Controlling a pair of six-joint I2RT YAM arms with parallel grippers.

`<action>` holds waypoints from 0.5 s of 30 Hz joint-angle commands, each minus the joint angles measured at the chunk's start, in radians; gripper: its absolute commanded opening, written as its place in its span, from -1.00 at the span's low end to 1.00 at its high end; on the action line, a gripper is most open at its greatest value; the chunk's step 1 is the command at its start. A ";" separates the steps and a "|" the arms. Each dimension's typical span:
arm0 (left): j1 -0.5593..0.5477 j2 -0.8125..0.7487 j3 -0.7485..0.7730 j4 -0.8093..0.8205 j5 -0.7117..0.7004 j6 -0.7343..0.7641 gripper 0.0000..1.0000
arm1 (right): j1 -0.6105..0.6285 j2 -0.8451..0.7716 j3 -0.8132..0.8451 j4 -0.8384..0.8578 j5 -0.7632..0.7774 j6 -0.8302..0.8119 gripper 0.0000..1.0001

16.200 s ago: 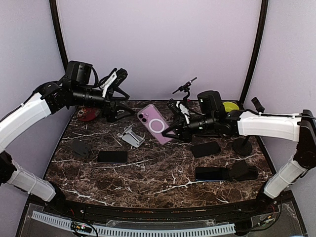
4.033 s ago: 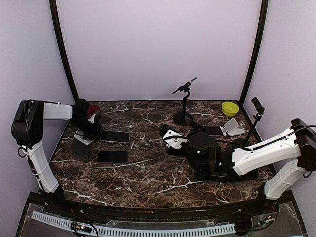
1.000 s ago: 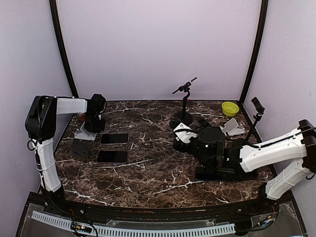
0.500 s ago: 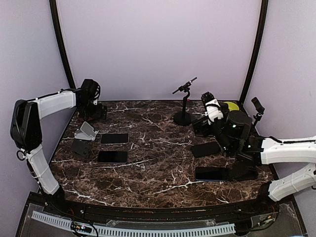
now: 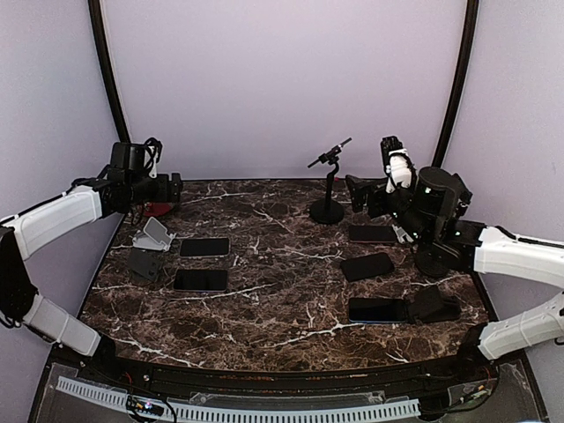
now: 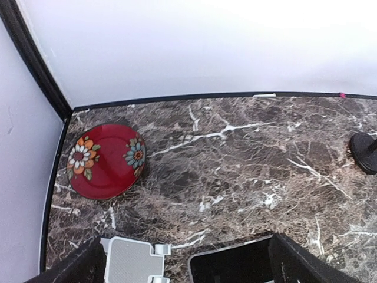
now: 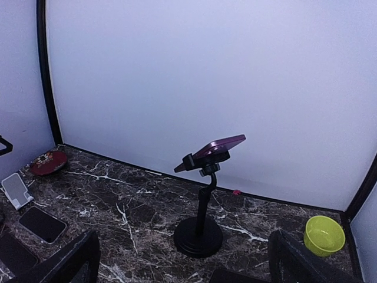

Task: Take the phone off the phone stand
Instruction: Pick up the phone stand with the phone from the corner of the board.

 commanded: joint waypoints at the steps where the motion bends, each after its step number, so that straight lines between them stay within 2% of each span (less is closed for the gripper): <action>1: -0.008 -0.112 -0.067 0.184 0.087 0.085 0.98 | -0.013 0.045 0.132 -0.134 -0.052 0.066 1.00; 5: -0.008 -0.114 -0.042 0.131 0.150 0.128 0.98 | -0.037 0.077 0.187 -0.207 -0.084 0.075 0.99; 9: -0.008 -0.148 -0.079 0.173 0.198 0.138 0.98 | -0.125 0.081 0.125 -0.071 -0.250 0.100 0.99; 13: -0.008 -0.171 -0.100 0.206 0.245 0.125 0.98 | -0.223 0.170 0.163 -0.065 -0.392 0.153 0.99; 15: -0.008 -0.176 -0.102 0.207 0.272 0.115 0.98 | -0.251 0.205 0.165 -0.024 -0.415 0.148 0.99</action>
